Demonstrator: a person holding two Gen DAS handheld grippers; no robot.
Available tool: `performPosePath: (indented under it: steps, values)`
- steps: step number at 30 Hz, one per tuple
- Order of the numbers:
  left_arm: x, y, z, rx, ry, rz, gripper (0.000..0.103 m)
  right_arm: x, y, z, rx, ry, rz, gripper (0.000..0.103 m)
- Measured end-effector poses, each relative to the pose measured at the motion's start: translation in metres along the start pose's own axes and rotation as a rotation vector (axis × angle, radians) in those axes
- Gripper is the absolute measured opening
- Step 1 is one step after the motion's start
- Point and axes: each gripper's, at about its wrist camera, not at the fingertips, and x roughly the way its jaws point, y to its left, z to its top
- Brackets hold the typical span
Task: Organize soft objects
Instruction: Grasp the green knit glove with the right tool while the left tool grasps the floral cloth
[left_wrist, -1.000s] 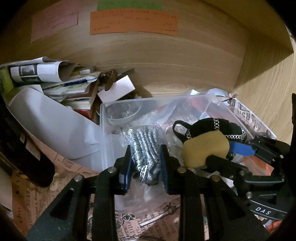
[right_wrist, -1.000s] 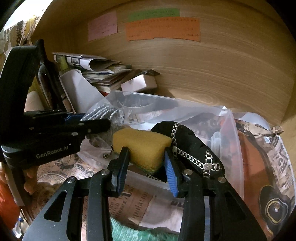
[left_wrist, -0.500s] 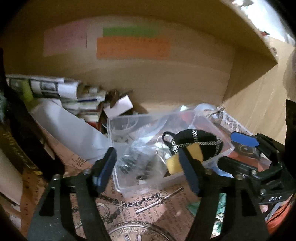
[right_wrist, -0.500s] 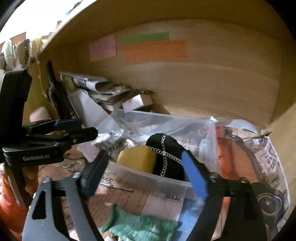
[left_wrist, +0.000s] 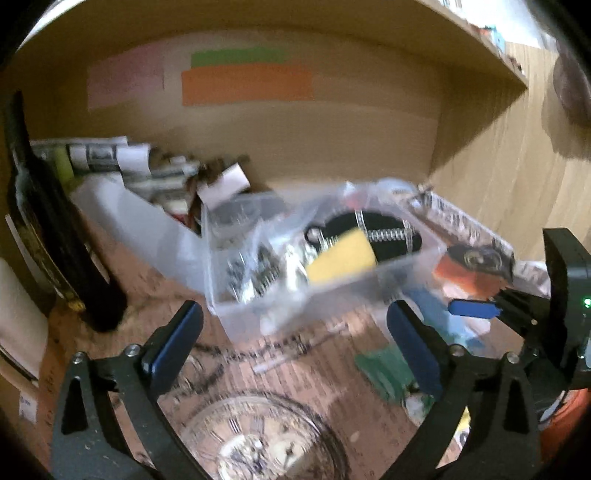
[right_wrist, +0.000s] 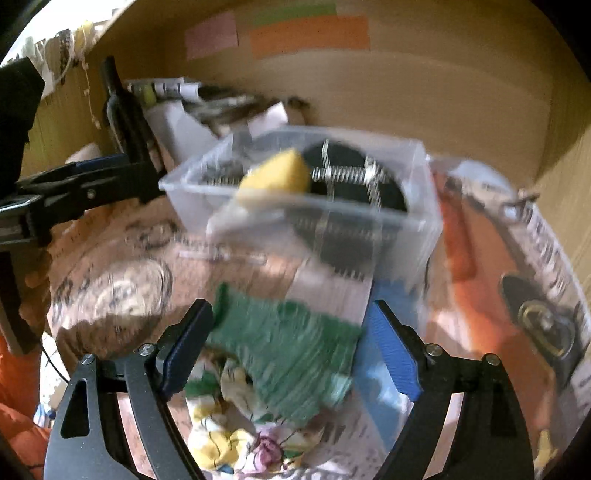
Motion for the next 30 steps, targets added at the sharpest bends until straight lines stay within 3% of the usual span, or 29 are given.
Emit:
performPosePath:
  steps: [4, 10, 17, 25, 27, 29, 30]
  values:
    - [0.006, -0.003, -0.014, -0.01, 0.048, -0.005, 0.101, 0.008, -0.003, -0.009, 0.014, 0.05, 0.022, 0.058]
    - [0.017, -0.011, -0.033, -0.02, 0.127, -0.039, 0.101, 0.002, -0.01, -0.016, 0.04, 0.03, 0.011, 0.029]
    - [0.035, -0.04, -0.051, 0.025, 0.215, -0.118, 0.101, -0.018, -0.022, -0.02, 0.09, -0.045, -0.086, 0.022]
    - [0.048, -0.073, -0.061, 0.098, 0.24, -0.175, 0.1, -0.06, -0.048, -0.019, 0.184, -0.166, -0.143, 0.022]
    - [0.05, -0.076, -0.062, 0.105, 0.228, -0.168, 0.091, -0.066, -0.049, -0.02, 0.192, -0.183, -0.147, 0.022]
    - [0.054, -0.075, -0.062, 0.104, 0.244, -0.177, 0.071, -0.07, -0.051, -0.021, 0.2, -0.199, -0.146, 0.022]
    - [0.055, -0.074, -0.061, 0.101, 0.24, -0.176, 0.069, -0.071, -0.051, -0.022, 0.203, -0.204, -0.146, 0.022]
